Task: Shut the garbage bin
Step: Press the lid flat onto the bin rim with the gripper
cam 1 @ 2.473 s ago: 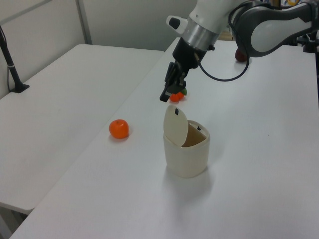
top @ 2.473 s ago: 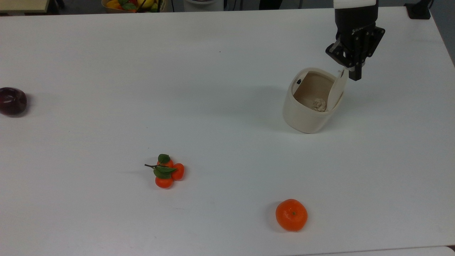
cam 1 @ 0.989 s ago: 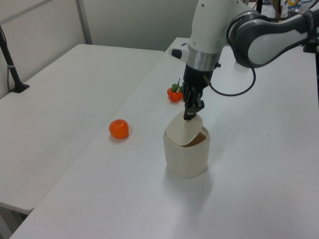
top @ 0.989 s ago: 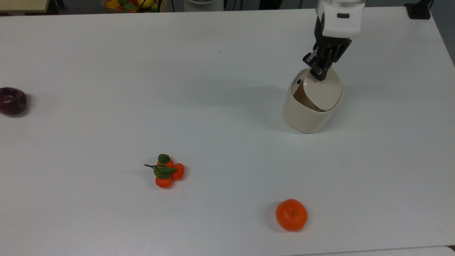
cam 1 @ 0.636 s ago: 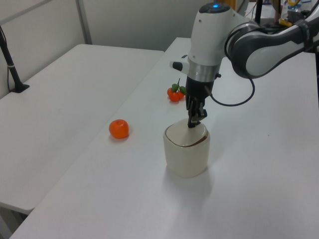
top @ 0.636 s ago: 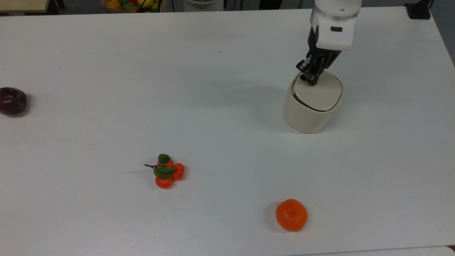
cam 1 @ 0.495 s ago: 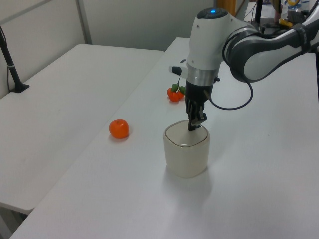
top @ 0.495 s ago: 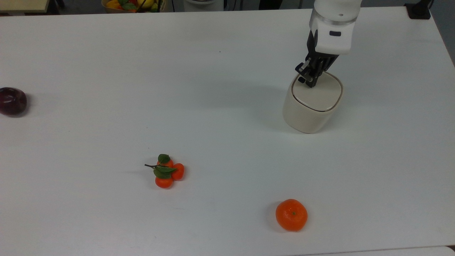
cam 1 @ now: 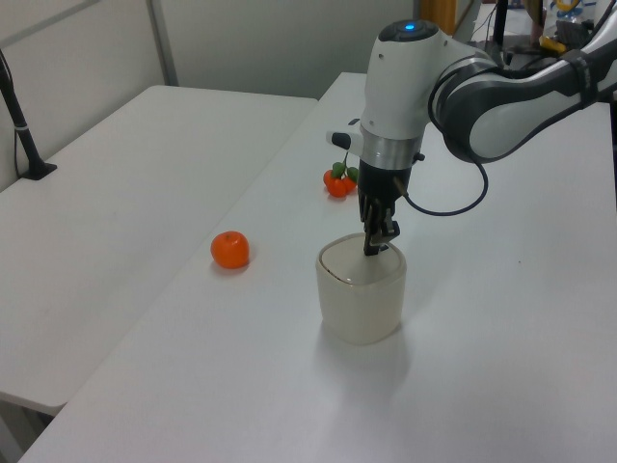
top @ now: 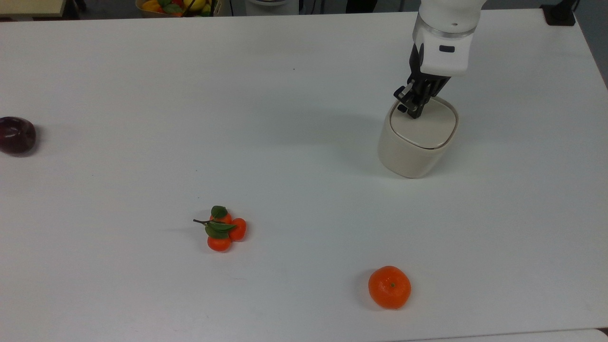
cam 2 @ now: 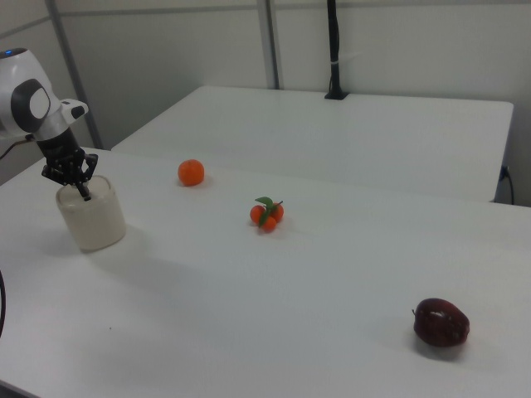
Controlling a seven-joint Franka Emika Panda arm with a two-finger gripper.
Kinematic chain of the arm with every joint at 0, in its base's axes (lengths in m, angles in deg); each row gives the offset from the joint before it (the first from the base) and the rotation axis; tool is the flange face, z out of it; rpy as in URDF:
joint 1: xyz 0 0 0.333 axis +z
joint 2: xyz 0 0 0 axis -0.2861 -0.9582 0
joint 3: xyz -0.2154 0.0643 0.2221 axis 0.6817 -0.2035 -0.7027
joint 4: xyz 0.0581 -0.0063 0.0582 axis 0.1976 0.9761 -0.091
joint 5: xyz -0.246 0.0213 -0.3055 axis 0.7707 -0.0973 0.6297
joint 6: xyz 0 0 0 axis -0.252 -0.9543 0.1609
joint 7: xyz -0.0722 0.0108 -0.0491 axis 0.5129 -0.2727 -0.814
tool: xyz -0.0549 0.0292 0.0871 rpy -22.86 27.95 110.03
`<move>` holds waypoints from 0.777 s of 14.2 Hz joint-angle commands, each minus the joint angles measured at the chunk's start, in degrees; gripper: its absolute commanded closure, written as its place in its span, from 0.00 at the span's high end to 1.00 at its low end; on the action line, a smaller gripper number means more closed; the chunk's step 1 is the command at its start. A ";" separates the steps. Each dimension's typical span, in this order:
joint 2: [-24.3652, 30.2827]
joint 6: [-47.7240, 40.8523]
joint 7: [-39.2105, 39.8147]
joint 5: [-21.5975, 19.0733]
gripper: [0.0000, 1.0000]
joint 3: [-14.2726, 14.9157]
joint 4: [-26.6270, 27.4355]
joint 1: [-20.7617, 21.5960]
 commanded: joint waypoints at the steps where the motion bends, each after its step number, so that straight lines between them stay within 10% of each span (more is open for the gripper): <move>1: -1.12 -0.84 1.25 0.57 0.00 0.24 0.47 -0.12; 11: 4.75 -9.26 -2.96 0.39 0.00 0.51 -2.69 -5.19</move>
